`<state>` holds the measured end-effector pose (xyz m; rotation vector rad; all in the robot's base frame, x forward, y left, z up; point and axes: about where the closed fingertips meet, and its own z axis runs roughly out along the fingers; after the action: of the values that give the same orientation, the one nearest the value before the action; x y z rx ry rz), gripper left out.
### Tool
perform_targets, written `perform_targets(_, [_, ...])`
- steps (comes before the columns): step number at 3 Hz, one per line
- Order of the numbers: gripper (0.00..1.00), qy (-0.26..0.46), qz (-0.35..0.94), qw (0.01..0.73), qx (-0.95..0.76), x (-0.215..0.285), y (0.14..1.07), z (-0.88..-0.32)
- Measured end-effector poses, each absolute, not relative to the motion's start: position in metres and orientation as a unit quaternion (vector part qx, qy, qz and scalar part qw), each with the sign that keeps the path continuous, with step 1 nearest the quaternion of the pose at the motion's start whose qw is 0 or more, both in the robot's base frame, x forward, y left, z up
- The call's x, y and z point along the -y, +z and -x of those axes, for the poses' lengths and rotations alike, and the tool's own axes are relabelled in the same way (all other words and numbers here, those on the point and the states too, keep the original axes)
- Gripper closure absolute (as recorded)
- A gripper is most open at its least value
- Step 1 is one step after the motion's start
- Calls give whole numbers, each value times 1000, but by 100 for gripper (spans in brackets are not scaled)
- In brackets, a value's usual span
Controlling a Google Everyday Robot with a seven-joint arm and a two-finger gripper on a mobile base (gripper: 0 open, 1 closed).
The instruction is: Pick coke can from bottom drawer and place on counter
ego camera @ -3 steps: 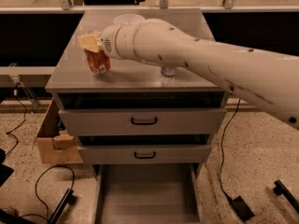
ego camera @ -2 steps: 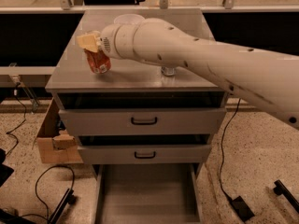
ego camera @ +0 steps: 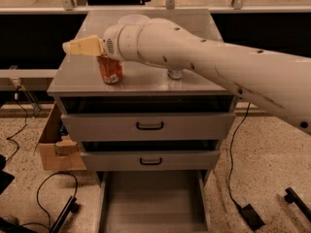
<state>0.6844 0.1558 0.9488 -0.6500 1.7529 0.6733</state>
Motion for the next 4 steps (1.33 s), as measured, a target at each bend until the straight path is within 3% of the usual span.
perform_targets(1, [0, 270, 294, 542, -739, -139, 967, -679])
perform_targets(3, [0, 257, 295, 566, -726, -16, 1097, -679])
perform_targets(4, [0, 288, 250, 522, -763, 41, 1098, -683])
